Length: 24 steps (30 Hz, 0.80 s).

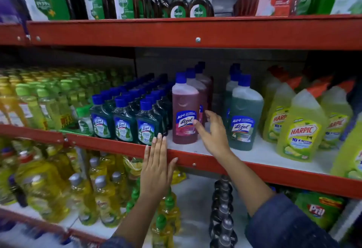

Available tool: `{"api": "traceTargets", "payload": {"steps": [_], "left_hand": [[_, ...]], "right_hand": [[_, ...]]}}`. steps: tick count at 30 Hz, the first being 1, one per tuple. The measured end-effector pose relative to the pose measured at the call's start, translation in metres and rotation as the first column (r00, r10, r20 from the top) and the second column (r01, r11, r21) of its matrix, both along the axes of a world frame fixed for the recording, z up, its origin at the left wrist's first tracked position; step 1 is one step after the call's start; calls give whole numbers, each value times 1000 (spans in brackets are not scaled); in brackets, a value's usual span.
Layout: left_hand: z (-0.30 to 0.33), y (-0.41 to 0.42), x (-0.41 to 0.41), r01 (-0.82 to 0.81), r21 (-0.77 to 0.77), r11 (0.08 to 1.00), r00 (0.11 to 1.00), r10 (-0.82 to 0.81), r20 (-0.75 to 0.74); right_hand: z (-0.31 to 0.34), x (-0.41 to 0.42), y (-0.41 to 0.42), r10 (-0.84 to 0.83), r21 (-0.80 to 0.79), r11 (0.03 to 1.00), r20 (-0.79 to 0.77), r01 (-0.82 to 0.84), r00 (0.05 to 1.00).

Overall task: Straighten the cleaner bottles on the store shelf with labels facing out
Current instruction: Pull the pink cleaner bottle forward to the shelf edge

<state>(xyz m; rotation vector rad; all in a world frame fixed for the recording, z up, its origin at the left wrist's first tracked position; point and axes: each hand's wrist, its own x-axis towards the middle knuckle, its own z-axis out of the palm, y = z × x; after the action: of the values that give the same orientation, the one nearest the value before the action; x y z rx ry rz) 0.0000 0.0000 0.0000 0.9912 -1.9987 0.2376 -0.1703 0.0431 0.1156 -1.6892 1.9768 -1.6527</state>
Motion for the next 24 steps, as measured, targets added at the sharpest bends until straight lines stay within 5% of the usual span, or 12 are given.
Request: {"api": "traceTargets", "payload": {"steps": [5, 10, 24], "left_hand": [[-8, -12, 8, 22, -40, 999, 999, -21, 31], [-14, -22, 6, 32, -57, 998, 999, -30, 39], [-18, -30, 4, 21, -56, 998, 999, -18, 42]], "right_hand": [[12, -1, -19, 189, 1, 979, 358, -202, 915], [4, -8, -39, 339, -14, 918, 544, -395, 768], [-3, -6, -37, 332, 80, 905, 480, -418, 812]]}}
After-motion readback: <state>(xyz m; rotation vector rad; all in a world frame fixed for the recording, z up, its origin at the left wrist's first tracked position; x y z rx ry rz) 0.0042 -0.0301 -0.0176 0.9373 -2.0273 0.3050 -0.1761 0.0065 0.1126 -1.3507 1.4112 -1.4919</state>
